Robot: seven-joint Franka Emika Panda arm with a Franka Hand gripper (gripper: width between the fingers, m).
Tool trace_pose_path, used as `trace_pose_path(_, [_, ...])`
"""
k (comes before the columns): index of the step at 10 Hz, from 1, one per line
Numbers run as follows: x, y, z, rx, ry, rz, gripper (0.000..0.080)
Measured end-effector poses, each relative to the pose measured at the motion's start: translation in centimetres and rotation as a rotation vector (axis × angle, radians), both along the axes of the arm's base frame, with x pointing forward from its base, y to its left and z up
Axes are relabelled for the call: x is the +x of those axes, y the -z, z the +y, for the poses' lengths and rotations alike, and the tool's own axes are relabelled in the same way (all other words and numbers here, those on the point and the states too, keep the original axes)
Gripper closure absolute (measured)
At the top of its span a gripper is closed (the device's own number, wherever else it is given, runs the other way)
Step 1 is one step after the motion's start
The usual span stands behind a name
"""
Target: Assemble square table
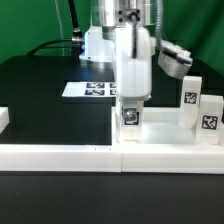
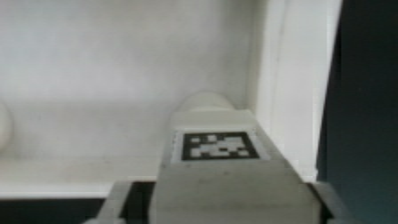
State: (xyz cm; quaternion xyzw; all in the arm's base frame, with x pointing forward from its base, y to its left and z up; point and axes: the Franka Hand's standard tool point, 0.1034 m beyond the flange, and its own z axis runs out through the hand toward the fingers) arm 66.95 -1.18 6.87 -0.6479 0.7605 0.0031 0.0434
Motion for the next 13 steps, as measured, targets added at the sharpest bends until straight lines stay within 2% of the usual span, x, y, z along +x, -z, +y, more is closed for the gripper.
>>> trace_pose_path(3, [-0.1, 0.1, -0.2, 0.006, 0.017, 0.001, 0.0482])
trace_pose_path(4, [-0.1, 0.1, -0.2, 0.005, 0.010, 0.000, 0.0300])
trace_pose_path(5, [-0.3, 0.1, -0.3, -0.024, -0.194, -0.026, 0.0300])
trace_pose_path(6, [-0.5, -0.1, 0.3, -0.049, -0.384, -0.050, 0.0182])
trace_pose_path(7, [-0.7, -0.4, 0.5, -0.066, -0.553, -0.075, 0.0160])
trace_pose_path(8, [-0.9, -0.8, 1.0, -0.066, -0.586, -0.078, 0.0160])
trace_pose_path(11, [-1.0, -0.6, 0.7, -0.084, -0.800, -0.086, 0.0151])
trace_pose_path(13, [-0.9, -0.6, 0.3, -0.133, -1.141, -0.089, 0.0151])
